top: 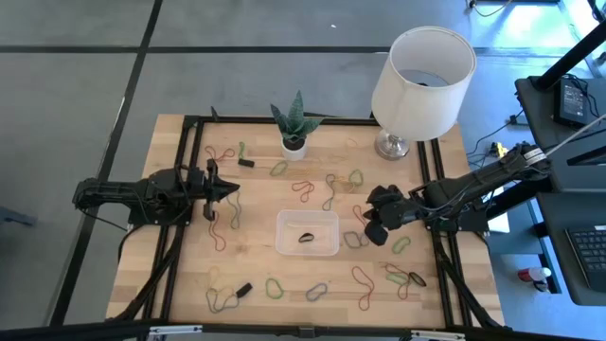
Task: Pick and place rubber bands into bin
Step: Put the blue rubber band into the transparent bin
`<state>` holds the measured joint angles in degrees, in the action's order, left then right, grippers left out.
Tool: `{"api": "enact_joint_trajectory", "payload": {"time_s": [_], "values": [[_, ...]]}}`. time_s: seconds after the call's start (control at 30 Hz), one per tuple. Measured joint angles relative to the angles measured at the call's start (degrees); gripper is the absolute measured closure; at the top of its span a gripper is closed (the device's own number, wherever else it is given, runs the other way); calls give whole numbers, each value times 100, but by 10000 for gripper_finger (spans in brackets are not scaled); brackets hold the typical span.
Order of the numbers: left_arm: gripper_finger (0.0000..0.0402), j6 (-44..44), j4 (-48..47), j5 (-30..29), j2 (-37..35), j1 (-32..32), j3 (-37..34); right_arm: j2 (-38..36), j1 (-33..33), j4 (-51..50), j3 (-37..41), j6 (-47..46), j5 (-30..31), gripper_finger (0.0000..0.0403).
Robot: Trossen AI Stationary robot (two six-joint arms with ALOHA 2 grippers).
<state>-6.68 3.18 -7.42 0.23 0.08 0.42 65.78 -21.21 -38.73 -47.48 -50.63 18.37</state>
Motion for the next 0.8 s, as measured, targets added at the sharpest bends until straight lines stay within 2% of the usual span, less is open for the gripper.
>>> {"api": "enact_joint_trajectory", "payload": {"time_s": [0.13, 0.43, 0.6, 0.73, 0.8], "values": [[398, -11, 2, -61, 0, 2, 1, 4, -2, -109, 0, 62, 0, 401], [398, -401, 76, -57, 216, -3, 177, 7, -2, -391, 2, 1027, 3, 402], [398, -543, -312, -515, 1092, -7, 800, 7, 6, -553, 2, 1493, 2, 402], [398, -847, -710, -855, 2196, -7, 1509, -17, 62, -526, 74, 1987, 3, 402], [398, -930, -964, -918, 2786, -7, 1922, -173, 122, -263, 356, 2240, 1, 402]]}}
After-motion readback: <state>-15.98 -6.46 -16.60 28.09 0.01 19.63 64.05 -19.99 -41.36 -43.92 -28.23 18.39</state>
